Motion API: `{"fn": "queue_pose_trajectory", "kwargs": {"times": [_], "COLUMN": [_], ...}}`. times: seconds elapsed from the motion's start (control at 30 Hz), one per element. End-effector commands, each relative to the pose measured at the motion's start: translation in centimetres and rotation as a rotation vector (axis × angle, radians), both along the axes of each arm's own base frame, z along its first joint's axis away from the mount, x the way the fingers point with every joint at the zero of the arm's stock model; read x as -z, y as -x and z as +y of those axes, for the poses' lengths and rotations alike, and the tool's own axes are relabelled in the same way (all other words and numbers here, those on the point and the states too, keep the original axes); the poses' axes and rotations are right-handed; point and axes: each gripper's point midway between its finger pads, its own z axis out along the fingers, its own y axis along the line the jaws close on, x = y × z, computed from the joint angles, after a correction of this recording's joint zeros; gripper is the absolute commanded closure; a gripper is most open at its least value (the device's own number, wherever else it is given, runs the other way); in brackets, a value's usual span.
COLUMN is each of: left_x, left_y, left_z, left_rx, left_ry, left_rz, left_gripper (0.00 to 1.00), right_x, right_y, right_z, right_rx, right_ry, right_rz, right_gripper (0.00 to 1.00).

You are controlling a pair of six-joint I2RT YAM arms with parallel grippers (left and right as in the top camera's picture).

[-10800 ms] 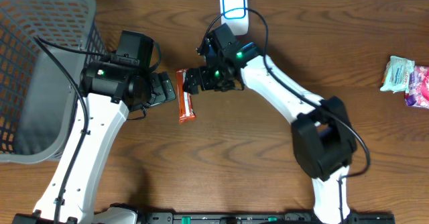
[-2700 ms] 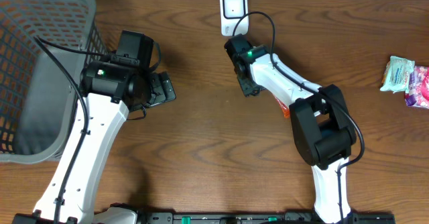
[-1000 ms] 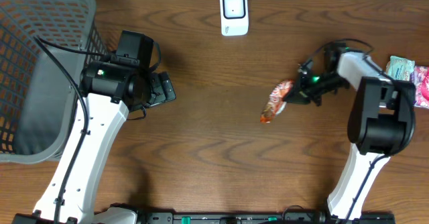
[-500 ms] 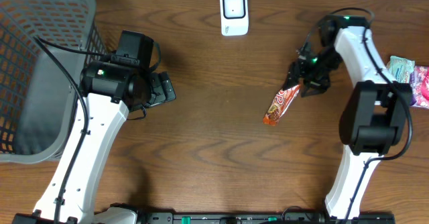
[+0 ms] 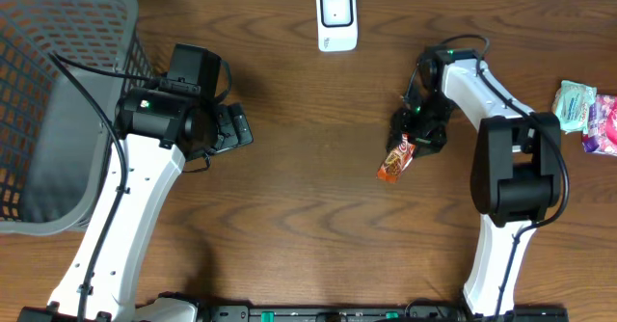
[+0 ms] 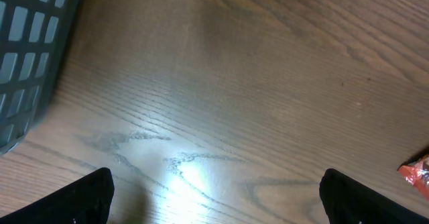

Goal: Scan the item barcode

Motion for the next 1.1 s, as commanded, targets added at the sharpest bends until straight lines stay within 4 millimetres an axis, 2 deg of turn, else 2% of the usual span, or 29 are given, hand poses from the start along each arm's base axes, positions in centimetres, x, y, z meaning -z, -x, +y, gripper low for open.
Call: {"fn": "queue_pose_trajectory", "kwargs": {"times": [0.0,0.03,0.13,0.17,0.37,0.5,0.73,0.9,1.07], "left_x": [-0.4,-0.4,-0.4,-0.4,-0.4,-0.4,-0.4,-0.4,-0.4], "left_y": [0.0,0.0,0.0,0.0,0.0,0.0,0.0,0.0,0.0], "left_z": [0.3,0.3,0.3,0.3,0.3,0.3,0.3,0.3,0.3], "left_rx": [-0.018,-0.018,-0.018,-0.018,-0.018,-0.018,-0.018,-0.018,-0.018], "left_ry": [-0.003,-0.003,-0.003,-0.003,-0.003,-0.003,-0.003,-0.003,-0.003], "left_rz": [-0.01,-0.01,-0.01,-0.01,-0.01,-0.01,-0.01,-0.01,-0.01], "left_gripper": [0.02,0.02,0.02,0.02,0.02,0.02,0.02,0.02,0.02], "right_x": [1.5,1.6,1.5,1.3,-0.1,-1.5,-6.0,-10.6,-13.8], "right_y": [1.4,1.4,1.4,1.2,-0.2,-2.0,-7.1,-12.5,-17.6], "right_z": [-0.6,-0.6,-0.4,-0.1,1.7,3.2,6.0,8.0,9.5], "right_rx": [0.022,0.016,0.009,0.013,0.01,-0.027,-0.065,-0.029,0.063], "right_ry": [0.05,0.048,0.04,0.025,-0.044,-0.056,-0.094,-0.142,-0.21], "right_rz": [0.041,0.041,0.037,0.035,-0.003,-0.072,-0.271,-0.494,-0.701], "right_gripper": [0.67,0.77,0.97,0.99,0.99,0.99,0.99,0.99,0.99]}}
